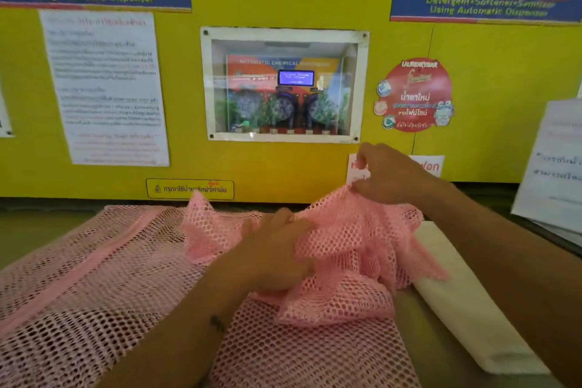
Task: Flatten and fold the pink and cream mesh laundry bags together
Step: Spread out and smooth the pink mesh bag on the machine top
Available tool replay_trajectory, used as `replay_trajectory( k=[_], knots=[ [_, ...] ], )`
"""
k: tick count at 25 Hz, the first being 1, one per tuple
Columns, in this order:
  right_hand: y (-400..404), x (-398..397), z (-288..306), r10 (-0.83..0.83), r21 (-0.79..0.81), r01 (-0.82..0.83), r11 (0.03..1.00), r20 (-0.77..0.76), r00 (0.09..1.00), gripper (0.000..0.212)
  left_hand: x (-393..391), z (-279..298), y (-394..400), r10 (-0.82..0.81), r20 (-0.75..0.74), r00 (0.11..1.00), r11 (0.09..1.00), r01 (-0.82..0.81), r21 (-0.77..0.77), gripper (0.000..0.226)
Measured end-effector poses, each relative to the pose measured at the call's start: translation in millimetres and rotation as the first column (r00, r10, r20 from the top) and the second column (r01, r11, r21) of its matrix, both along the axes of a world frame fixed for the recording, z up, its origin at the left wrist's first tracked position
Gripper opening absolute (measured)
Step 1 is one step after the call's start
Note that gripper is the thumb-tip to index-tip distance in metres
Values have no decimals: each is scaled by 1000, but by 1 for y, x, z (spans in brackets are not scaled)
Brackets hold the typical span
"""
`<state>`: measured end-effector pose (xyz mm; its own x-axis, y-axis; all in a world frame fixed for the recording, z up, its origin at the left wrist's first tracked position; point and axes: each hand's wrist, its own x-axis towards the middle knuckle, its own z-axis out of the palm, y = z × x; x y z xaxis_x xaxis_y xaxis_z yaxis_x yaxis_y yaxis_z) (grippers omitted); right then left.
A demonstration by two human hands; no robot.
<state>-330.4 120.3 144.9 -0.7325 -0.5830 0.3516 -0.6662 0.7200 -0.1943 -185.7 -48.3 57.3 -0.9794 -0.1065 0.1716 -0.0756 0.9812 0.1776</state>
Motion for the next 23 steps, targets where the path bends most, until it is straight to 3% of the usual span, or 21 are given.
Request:
replay_trajectory(
  k=[2,5,6,7,9,11,13,15,17,20,23],
  knots=[
    [11,8,-5,92,-162,-80,983,67,994,27,0,-7,-9,49,88,995,999,-47,-22,62],
    [35,29,-9,251,-223,-199,954,235,939,13,-3,-8,-21,80,-11,997,995,-81,-58,45],
    [42,36,-12,276,-161,-234,959,328,904,6,-4,-10,-24,70,-70,995,997,-72,-31,38],
    [47,41,-18,244,-41,-250,967,411,879,19,-5,-11,-26,52,-145,988,999,-51,12,32],
    [48,43,-38,125,211,-231,950,419,899,45,-9,-13,-29,33,-319,947,994,2,109,27],
    [44,37,-56,140,229,-220,948,319,937,48,-10,-8,-29,42,-464,885,989,29,144,23],
    [44,30,-49,169,114,-206,972,268,948,49,-5,7,-30,37,-556,831,997,10,81,19],
    [45,21,-20,153,41,-164,986,192,969,45,6,28,-39,71,-600,797,997,-77,15,13],
    [38,10,13,92,41,-91,995,-7,996,36,24,51,-53,159,-640,751,976,-219,-14,8],
    [-4,-3,44,18,135,33,990,-359,933,21,59,77,-69,268,-662,700,916,-398,-50,13],
    [-66,-2,65,-22,114,104,988,-562,827,25,93,95,-85,308,-700,644,907,-420,12,13]
  ],
)
